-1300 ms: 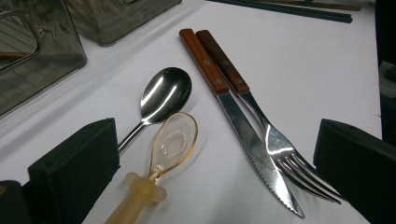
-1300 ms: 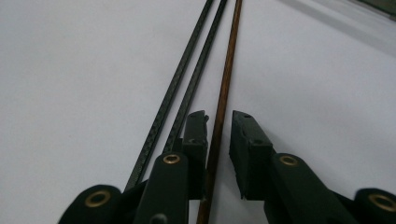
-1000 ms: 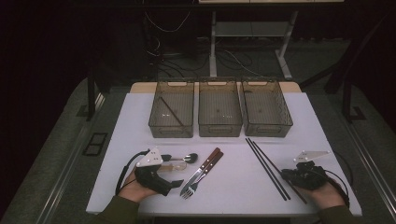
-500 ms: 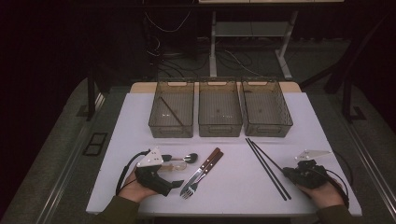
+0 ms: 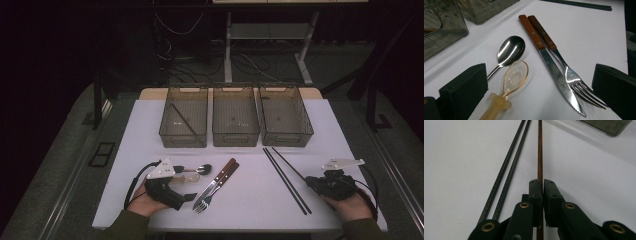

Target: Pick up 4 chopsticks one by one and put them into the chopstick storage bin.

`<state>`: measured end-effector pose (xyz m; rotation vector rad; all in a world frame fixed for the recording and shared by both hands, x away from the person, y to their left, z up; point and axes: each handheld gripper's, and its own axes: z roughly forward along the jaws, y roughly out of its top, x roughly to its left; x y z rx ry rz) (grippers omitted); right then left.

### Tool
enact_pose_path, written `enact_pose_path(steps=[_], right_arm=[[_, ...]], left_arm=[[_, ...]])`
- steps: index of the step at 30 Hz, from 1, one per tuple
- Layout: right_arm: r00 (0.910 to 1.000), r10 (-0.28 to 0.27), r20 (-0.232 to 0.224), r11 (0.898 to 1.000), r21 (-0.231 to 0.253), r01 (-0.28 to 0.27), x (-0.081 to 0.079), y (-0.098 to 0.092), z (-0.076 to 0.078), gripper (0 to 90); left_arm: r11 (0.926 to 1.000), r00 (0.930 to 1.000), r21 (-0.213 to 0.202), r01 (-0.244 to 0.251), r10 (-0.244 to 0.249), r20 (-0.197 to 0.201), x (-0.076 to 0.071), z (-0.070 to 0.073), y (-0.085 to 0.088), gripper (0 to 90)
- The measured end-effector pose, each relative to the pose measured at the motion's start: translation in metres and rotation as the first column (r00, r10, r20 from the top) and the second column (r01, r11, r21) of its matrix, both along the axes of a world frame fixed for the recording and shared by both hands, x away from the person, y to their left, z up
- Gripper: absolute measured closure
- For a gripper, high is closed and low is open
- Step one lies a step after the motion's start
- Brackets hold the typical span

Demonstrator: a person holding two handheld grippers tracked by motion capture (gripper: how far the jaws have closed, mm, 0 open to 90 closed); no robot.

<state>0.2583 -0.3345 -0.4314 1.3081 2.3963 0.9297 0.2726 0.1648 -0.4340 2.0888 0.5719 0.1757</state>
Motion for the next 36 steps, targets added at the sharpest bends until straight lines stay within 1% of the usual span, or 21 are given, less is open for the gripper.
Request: enact_pose_path(steps=[3,6,10,15,16,17,20,22,24,28,32,36], right_arm=[[1.0000,-0.002,0.006,1.000,0.010,0.002,0.000,-0.001,0.002,85.5],[0.9999,0.010,0.004,1.000,0.021,-0.010,0.001,-0.002,0.003,85.6],[0.9997,0.024,0.001,0.999,0.037,-0.024,0.002,-0.001,0.007,85.6],[0.9995,0.031,0.004,0.997,0.067,-0.031,0.003,-0.001,0.013,85.6],[0.9992,0.038,0.008,0.997,0.072,-0.039,0.004,-0.001,0.015,85.6],[0.9990,0.042,0.012,0.996,0.079,-0.043,0.004,0.000,0.016,85.6],[0.9987,0.048,0.019,0.995,0.090,-0.050,0.005,0.002,0.020,85.6],[0.9979,0.059,0.026,0.993,0.100,-0.061,0.006,0.003,0.022,85.6],[0.9974,0.064,0.034,0.991,0.114,-0.067,0.007,0.005,0.025,85.6],[0.9962,0.075,0.045,0.988,0.135,-0.080,0.010,0.010,0.030,85.6],[0.9941,0.092,0.058,0.983,0.155,-0.100,0.016,0.018,0.035,85.8],[0.9919,0.113,0.058,0.981,0.152,-0.121,0.021,0.027,0.039,85.8]], left_arm=[[1.0000,1.0000,-0.003,-0.002,0.002,-0.002,0.000,0.000,0.000,0.0],[1.0000,1.0000,0.001,0.000,0.000,-0.001,0.000,0.000,0.000,0.0],[1.0000,1.0000,-0.005,-0.004,0.004,-0.004,0.000,0.000,0.000,0.0],[1.0000,1.0000,-0.003,-0.002,0.002,-0.004,0.000,0.000,0.000,0.0],[1.0000,1.0000,0.001,-0.001,0.001,-0.003,0.000,0.000,0.000,0.0],[1.0000,1.0000,-0.005,-0.003,0.003,-0.004,0.000,0.000,0.000,0.0],[1.0000,1.0000,-0.006,-0.004,0.004,-0.006,0.000,0.000,0.000,0.0],[1.0000,1.0000,0.001,0.001,-0.001,-0.003,0.001,0.000,0.000,0.0],[1.0000,1.0000,-0.004,-0.002,0.002,-0.004,0.000,0.000,0.000,0.0],[1.0000,1.0000,-0.003,-0.002,0.002,-0.005,0.000,0.000,-0.001,0.0],[1.0000,1.0000,-0.004,-0.003,0.003,-0.005,0.000,0.000,-0.001,0.0],[1.0000,1.0000,-0.006,-0.005,0.005,-0.005,0.000,-0.001,-0.001,0.0]])
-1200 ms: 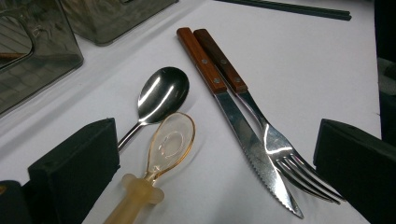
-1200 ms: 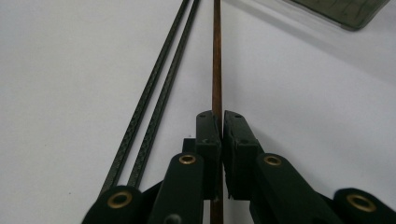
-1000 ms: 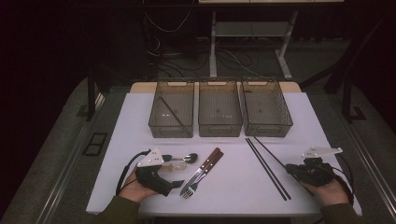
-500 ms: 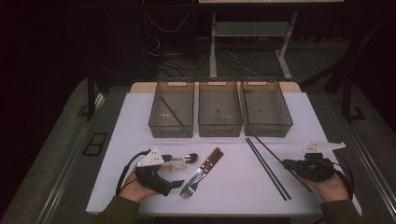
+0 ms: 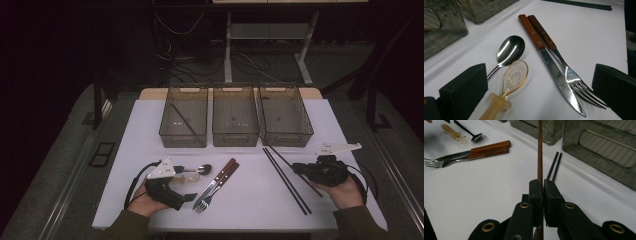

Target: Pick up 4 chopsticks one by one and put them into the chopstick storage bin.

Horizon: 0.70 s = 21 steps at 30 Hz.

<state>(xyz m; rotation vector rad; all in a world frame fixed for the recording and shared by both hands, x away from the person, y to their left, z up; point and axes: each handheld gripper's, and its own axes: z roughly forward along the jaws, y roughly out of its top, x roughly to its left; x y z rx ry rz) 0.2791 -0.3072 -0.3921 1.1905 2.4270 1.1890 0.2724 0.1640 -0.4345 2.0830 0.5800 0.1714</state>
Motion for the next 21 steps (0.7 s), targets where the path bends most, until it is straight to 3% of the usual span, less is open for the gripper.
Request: enact_pose_path(steps=[21], right_arm=[[0.9986,0.012,0.052,0.999,0.038,-0.014,0.032,0.040,0.025,85.7]], left_arm=[[1.0000,1.0000,-0.007,-0.002,0.002,-0.001,0.001,0.000,0.001,0.0]])
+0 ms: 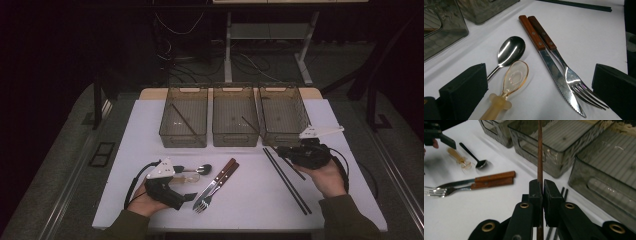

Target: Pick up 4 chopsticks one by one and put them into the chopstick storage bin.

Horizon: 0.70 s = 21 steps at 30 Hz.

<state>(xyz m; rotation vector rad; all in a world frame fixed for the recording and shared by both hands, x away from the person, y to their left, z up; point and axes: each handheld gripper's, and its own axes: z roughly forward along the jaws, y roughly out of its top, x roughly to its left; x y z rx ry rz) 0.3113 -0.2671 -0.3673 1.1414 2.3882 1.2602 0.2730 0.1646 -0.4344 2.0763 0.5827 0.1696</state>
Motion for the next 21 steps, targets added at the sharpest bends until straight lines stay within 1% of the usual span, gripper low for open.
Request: enact_pose_path(steps=[2,4,6,11,15,16,21], right_arm=[[0.9999,0.007,0.011,1.000,-0.006,-0.006,0.005,0.006,0.002,85.7],[0.9999,0.011,0.007,1.000,-0.014,-0.011,0.009,0.014,0.004,85.7],[0.9998,0.013,0.013,1.000,-0.023,-0.012,0.013,0.021,0.006,85.7],[0.9999,0.014,0.009,0.999,-0.043,-0.014,0.024,0.036,0.014,85.7],[0.9999,0.012,0.001,0.998,-0.060,-0.012,0.034,0.049,0.021,85.7],[0.9999,0.015,0.004,0.998,-0.061,-0.015,0.036,0.052,0.023,85.7],[0.9999,0.012,-0.004,0.998,-0.065,-0.012,0.047,0.068,0.029,85.7]], left_arm=[[1.0000,1.0000,0.000,0.003,-0.003,0.004,0.000,0.000,0.000,0.0],[1.0000,1.0000,0.001,0.006,-0.006,0.004,0.000,0.000,0.000,0.0],[1.0000,1.0000,-0.008,0.002,-0.002,0.002,0.000,0.000,0.000,0.0],[0.9998,1.0000,-0.022,-0.001,0.001,-0.004,0.000,0.000,0.000,0.0],[0.9997,1.0000,-0.023,0.001,-0.001,-0.006,-0.001,0.000,0.000,0.0],[0.9998,1.0000,-0.018,0.005,-0.005,-0.004,-0.001,0.001,0.000,0.0],[0.9997,1.0000,-0.021,0.009,-0.009,0.000,0.000,0.001,-0.001,0.0]])
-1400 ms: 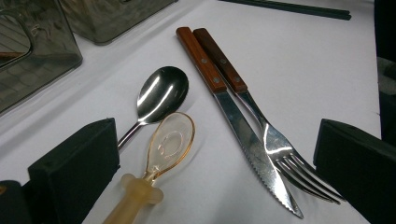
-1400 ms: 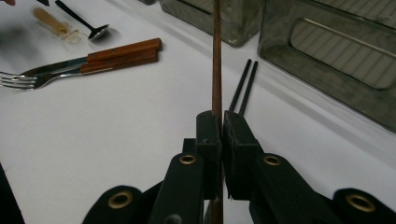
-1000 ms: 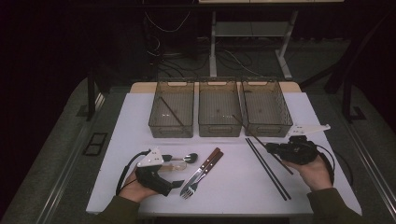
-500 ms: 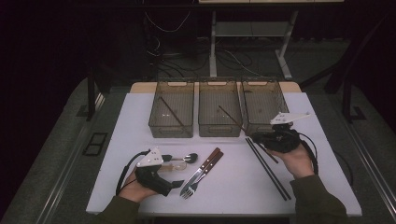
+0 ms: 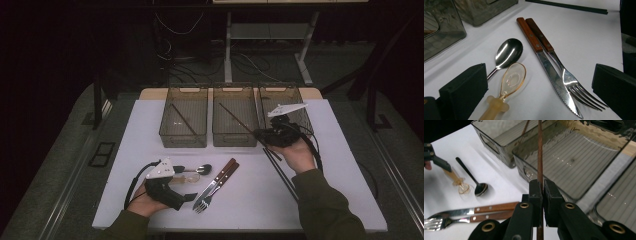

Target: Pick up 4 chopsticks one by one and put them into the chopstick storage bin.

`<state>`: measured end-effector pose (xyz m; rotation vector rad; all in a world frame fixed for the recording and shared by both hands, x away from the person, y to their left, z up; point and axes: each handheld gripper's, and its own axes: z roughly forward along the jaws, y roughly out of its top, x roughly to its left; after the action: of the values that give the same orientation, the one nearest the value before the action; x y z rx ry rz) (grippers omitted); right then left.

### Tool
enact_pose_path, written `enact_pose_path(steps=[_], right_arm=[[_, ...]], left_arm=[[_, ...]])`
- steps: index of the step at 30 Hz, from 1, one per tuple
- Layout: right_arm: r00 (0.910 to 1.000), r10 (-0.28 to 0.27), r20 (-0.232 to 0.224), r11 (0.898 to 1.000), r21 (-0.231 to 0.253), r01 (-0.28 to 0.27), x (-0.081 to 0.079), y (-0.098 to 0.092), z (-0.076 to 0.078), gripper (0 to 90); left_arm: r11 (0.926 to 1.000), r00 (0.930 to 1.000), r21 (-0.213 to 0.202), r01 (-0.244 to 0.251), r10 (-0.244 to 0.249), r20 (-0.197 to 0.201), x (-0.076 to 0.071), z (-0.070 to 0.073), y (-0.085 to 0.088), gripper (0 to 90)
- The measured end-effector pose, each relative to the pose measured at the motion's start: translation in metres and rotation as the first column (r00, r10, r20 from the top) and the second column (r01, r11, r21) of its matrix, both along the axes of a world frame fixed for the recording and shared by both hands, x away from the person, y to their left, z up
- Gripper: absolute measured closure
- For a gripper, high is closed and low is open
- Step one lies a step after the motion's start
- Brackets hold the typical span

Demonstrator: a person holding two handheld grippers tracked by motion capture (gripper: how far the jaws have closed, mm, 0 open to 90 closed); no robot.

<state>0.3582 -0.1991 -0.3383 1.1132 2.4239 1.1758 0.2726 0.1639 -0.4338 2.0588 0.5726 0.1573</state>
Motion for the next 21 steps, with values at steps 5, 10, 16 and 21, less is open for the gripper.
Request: enact_pose_path(steps=[5,10,16,21], right_arm=[[1.0000,-0.005,-0.006,1.000,-0.016,0.004,0.011,0.016,0.008,85.6],[1.0000,-0.009,0.000,1.000,-0.018,0.009,0.022,0.030,0.018,85.6],[1.0000,0.004,-0.007,1.000,-0.029,-0.004,0.035,0.054,0.023,85.6],[0.9998,0.016,-0.013,0.999,-0.035,-0.017,0.049,0.076,0.022,85.6]], left_arm=[[1.0000,1.0000,-0.002,0.003,-0.003,0.000,0.000,0.000,0.000,0.0],[1.0000,1.0000,-0.005,0.002,-0.002,-0.004,0.000,0.001,0.000,0.0],[0.9999,0.9999,-0.001,0.013,-0.013,0.000,0.000,0.001,0.000,0.0],[0.9998,0.9998,-0.007,0.020,-0.020,-0.002,0.000,0.001,-0.001,0.0]])
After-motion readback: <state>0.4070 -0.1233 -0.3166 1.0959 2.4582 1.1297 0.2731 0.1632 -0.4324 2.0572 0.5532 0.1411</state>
